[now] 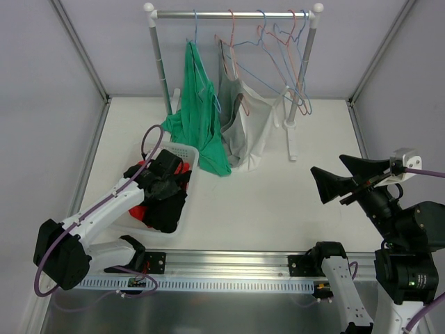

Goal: Remove the tank top from the hanger

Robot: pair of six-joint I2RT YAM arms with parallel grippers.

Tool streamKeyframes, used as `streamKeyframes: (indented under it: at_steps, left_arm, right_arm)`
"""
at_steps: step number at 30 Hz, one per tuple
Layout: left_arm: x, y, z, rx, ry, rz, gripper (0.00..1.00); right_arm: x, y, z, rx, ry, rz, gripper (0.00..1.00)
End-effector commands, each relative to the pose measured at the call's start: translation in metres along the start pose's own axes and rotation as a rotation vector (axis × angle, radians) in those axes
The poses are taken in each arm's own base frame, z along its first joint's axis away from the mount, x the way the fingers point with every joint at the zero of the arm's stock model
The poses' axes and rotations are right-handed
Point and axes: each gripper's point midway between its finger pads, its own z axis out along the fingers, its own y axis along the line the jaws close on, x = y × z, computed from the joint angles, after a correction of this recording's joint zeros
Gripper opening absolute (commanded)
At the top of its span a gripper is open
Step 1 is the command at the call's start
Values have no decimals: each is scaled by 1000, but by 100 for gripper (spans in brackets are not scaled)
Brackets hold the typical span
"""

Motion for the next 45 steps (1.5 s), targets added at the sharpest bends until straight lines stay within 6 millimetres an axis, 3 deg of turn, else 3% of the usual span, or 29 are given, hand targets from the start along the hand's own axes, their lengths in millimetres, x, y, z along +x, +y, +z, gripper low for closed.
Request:
streamKeyframes:
  at_steps: [1, 7, 16, 20, 21, 24, 27, 30, 31, 34, 38, 40, 41, 44, 45]
  left_arm:
    - [-14, -25, -2, 75, -45, -112, 0]
    - [-37, -29, 0, 41, -134, -200, 0]
    - [-52, -63, 5, 101, -130, -240, 0]
    - [-56, -53, 7, 78, -148, -241, 31]
    - [-57, -49, 7, 72, -156, -244, 47]
    - [-66, -35, -2, 67, -216, -236, 72]
    - [-84, -21, -26, 76, -308, -215, 99]
    - [-111, -10, -62, 91, -416, -174, 99]
    - [-127, -13, -84, 124, -462, -169, 99]
    - [-155, -23, -124, 141, -515, 4, 99]
    - [-185, 1, -149, 28, -490, 39, 99]
    - [-192, 10, -160, 69, -471, 16, 99]
    - [-202, 31, -162, 45, -477, -35, 99]
    - [-204, 52, -178, 73, -506, -42, 99]
    - [-204, 63, -188, 48, -542, -42, 99]
  right_arm:
    - [-13, 7, -1, -27, -48, -16, 99]
    - [-12, 7, 0, -30, -43, -14, 99]
    - [-9, 4, 5, -30, -26, -6, 99]
    - [-8, 4, 5, -33, -23, -10, 99]
    - [-8, 5, 5, -36, -22, -10, 99]
    - [-8, 4, 6, -35, -21, -10, 99]
    - [-7, 4, 10, -42, -6, -1, 99]
    - [-6, 1, 16, -42, 12, 12, 100]
    - [-3, -3, 21, -33, 30, 24, 99]
    - [2, -17, 30, 24, 64, 49, 99]
    - [23, -48, 43, 141, 189, 60, 100]
    - [38, -81, 45, 289, 274, 36, 100]
    - [44, -101, 43, 388, 305, 26, 99]
    - [58, -119, 32, 497, 361, 8, 100]
    - [61, -117, 27, 496, 359, 2, 99]
